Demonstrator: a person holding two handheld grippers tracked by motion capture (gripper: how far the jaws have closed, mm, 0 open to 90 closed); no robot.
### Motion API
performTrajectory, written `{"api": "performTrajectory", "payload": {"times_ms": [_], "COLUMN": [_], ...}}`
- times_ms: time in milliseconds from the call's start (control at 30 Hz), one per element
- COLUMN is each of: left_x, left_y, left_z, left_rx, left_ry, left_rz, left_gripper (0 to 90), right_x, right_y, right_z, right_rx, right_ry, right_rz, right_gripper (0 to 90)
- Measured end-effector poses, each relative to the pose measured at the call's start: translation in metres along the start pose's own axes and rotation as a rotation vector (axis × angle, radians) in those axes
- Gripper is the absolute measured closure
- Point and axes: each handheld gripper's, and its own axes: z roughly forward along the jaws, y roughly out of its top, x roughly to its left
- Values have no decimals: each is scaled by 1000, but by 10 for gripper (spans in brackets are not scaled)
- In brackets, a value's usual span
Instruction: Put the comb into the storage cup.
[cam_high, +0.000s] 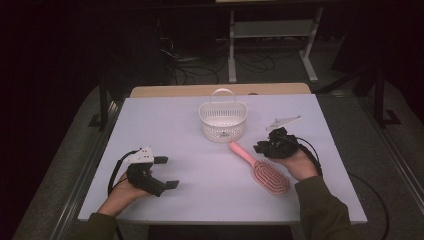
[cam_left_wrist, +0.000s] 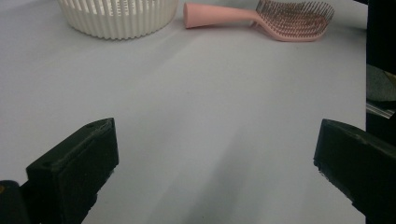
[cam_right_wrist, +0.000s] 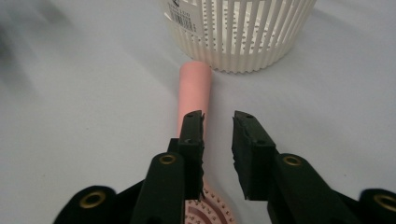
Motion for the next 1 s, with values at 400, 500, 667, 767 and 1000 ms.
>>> {"api": "performTrajectory", "payload": {"times_ms": [400,500,667,767,1000], "left_x": [1,1,1,0,0], "left_y": [0,0,0,0,0], "left_z": [-1,-1,-1,-1,-1], "left_rx": [-6,-5,-6,-7,-6], "left_ry": [1,0,0,0,-1], "left_rz": [1,1,0,0,0], "left_gripper": [0,0,0,0,0], "right_x": [0,-1,-4,-6,-7], "right_y": [17,20,25,27,29], "right_z": [16,19,25,30,44], "right_rx": [34,41,53,62,101], "right_ry": [14,16,8,10,8], "right_rz": [-31,-27,-33,-27,-33], "right_gripper": [892,892,893,893,893]}}
